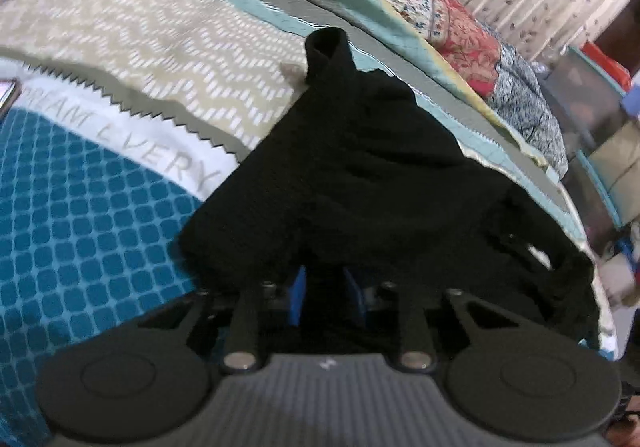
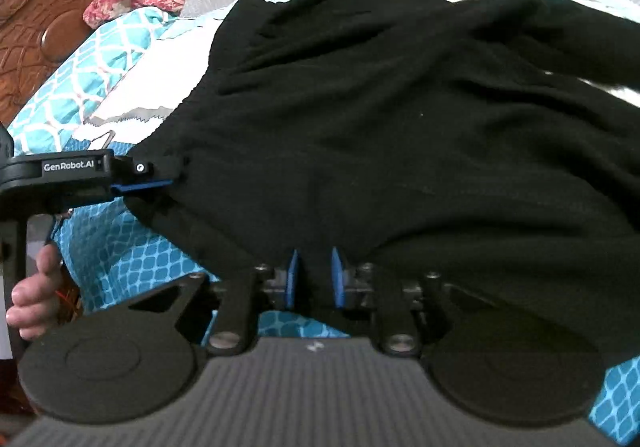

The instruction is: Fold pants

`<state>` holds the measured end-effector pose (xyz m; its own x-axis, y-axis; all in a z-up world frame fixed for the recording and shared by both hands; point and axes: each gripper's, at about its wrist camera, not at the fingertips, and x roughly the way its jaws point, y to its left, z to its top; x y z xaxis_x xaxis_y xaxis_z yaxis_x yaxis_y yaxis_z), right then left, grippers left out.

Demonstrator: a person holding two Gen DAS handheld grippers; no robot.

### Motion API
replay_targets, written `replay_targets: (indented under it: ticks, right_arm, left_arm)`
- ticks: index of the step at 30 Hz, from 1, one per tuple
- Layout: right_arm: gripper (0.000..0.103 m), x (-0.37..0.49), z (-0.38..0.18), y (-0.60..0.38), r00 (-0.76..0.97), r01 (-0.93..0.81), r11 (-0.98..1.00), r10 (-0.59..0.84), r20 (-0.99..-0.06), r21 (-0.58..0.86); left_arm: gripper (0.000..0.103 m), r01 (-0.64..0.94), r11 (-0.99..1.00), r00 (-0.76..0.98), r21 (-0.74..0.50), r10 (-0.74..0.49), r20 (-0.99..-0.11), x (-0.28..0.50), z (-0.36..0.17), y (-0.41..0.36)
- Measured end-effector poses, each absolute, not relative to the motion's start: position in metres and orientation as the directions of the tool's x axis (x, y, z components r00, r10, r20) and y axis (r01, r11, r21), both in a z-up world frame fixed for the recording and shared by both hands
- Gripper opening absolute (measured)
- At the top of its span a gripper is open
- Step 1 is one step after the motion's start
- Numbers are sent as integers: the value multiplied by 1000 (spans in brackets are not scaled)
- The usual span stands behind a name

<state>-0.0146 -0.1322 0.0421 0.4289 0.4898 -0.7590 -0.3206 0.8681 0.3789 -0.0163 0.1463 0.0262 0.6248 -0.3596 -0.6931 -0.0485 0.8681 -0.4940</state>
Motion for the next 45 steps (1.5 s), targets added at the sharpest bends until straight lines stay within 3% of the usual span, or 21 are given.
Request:
replay_targets:
  ticks: [10, 16, 21, 35, 45]
  right_arm:
    - [21, -13, 36, -143, 429, -261, 850, 526, -734, 457]
    - [21, -15, 34, -146, 432, -258, 848, 531, -729, 464]
    - [21, -12, 32, -151, 429, -251, 841, 540, -724, 479]
    - [21, -11, 35, -168, 431, -229, 822, 566, -703, 521]
    - [30, -13, 54, -221, 564, -129, 874, 453, -690, 469]
  left_arm:
    - [28, 48, 855, 692, -516, -401, -600, 0, 53, 130]
    - [27, 4, 868, 654, -496, -378, -655, 20, 24, 123]
    - [22, 18, 868, 672, -496, -378, -637, 14, 12, 127]
    - [21, 9, 874, 671, -486, -365, -645, 16, 12, 124]
    - [21, 2, 881, 671, -473, -351, -653, 18, 11, 122]
